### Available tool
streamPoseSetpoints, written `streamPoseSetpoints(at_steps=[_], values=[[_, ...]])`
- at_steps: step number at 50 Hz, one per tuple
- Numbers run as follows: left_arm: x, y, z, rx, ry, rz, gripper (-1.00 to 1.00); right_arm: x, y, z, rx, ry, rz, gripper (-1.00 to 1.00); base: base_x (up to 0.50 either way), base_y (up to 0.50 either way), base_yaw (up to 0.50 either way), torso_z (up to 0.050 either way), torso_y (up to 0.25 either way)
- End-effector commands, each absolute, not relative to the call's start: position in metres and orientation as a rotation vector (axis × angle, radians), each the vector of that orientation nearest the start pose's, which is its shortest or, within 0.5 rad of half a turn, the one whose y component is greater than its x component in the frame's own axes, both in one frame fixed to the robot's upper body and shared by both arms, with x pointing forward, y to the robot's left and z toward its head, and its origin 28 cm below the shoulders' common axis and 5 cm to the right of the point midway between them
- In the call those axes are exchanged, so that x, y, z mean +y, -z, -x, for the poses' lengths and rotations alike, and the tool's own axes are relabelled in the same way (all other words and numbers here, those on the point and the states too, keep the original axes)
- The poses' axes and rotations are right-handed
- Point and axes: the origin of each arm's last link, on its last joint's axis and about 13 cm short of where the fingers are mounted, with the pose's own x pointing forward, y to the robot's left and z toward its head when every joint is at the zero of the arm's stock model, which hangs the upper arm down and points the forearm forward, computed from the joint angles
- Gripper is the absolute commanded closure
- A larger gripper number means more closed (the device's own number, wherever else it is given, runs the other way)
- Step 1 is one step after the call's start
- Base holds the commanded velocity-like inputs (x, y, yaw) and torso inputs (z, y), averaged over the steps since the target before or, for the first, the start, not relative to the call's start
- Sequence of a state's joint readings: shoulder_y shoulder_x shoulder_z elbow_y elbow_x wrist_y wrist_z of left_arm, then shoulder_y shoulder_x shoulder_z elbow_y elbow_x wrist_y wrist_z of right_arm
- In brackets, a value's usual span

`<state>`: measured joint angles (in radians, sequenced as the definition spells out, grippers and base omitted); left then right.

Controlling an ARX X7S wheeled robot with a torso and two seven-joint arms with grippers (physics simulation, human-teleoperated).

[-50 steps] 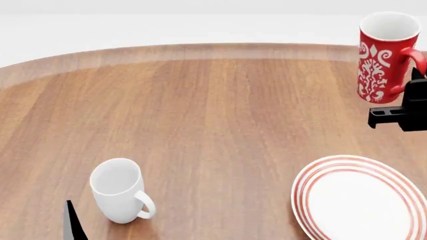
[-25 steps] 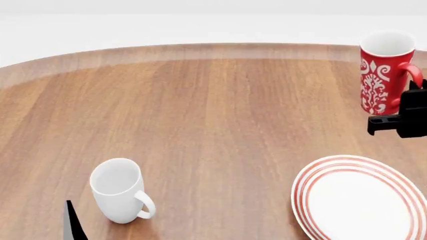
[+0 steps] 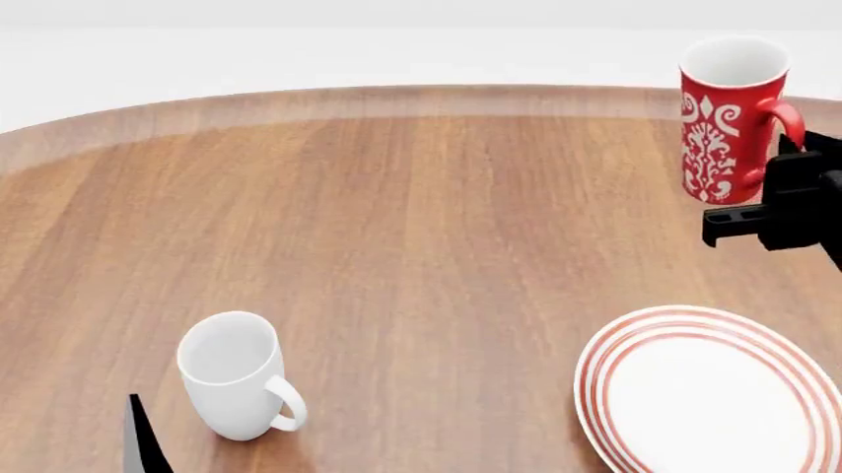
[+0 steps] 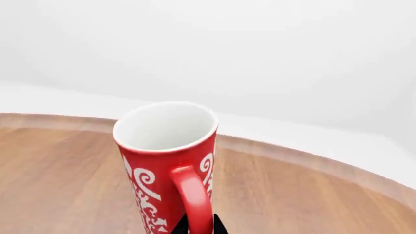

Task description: Pick up the red mug and put it on the plate

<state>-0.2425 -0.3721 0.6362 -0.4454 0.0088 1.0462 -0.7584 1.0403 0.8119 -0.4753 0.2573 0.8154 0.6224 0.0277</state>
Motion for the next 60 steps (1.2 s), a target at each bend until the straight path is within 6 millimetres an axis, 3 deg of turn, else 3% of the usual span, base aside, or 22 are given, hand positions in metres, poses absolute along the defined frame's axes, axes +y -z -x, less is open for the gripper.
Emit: streamPoseSetpoints(at_steps=[1,18,24,45,60], values=[[0.203,-0.018,-0.223,-0.721,-0.023,0.020,-1.00,-0.261,-0.232,-0.333,0.078,-0.038,0.074,1.00,0.00,0.00,0.00,0.000,0.000],[0.203,-0.018,-0.222,-0.726,-0.024,0.019,-1.00,-0.280,-0.206,-0.328,0.111,0.020,0.004,1.00,0.00,0.00,0.00,0.000,0.000],[0.203,-0.018,-0.222,-0.724,-0.023,0.021,-1.00,-0.278,-0.196,-0.328,0.113,-0.007,-0.012,1.00,0.00,0.00,0.00,0.000,0.002],[0.203,-0.017,-0.222,-0.727,-0.023,0.023,-1.00,-0.289,-0.141,-0.337,0.155,-0.052,-0.069,1.00,0.00,0.00,0.00,0.000,0.000],[0.203,-0.016,-0.222,-0.731,-0.023,0.025,-1.00,-0.292,-0.128,-0.331,0.168,-0.023,-0.073,1.00,0.00,0.00,0.00,0.001,0.001]])
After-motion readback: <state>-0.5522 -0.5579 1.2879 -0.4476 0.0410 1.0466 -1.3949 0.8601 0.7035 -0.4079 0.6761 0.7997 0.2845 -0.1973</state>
